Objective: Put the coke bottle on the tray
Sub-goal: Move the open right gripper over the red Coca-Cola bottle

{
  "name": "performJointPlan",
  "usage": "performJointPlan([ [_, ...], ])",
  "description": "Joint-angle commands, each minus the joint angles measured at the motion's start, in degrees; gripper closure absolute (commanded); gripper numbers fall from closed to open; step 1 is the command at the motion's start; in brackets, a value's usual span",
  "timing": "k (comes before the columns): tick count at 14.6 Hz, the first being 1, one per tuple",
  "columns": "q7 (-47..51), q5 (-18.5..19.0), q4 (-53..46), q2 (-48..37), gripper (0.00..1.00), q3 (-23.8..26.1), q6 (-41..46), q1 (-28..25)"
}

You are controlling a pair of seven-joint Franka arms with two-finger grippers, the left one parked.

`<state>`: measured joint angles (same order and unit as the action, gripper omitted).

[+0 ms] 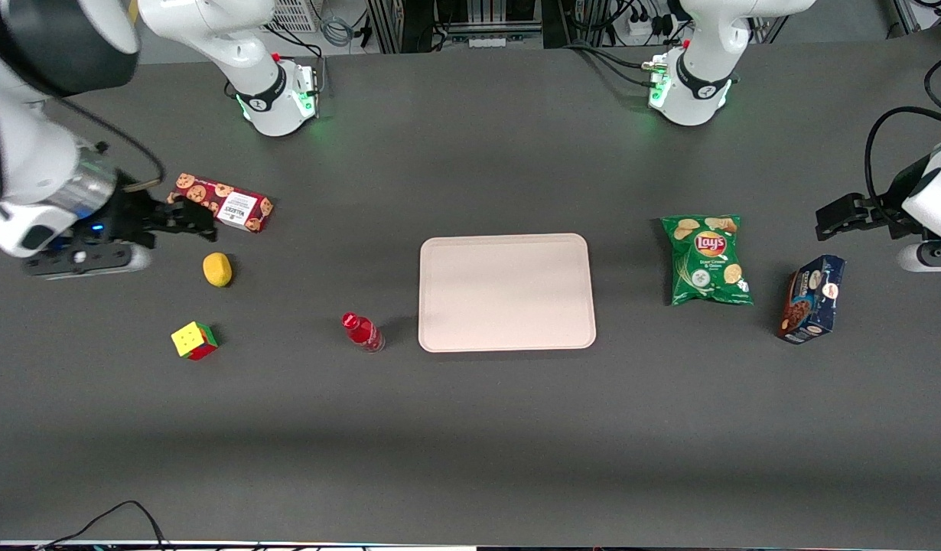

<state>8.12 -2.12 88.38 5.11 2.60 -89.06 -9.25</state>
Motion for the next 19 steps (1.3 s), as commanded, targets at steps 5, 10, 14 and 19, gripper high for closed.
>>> performJointPlan([
  [5,9.5,-0.7,-1.0,3.9,0.00,-0.3,-0.6,-9.5],
  [10,9.5,-0.7,7.7,7.1,0.00,1.4,-17.0,-9.6],
  [14,9.5,-0.2,10.1,11.4,0.00,1.6,-25.5,-9.7],
  [19,9.5,0.4,10.1,16.6,0.00,2.1,-29.3,-9.9],
])
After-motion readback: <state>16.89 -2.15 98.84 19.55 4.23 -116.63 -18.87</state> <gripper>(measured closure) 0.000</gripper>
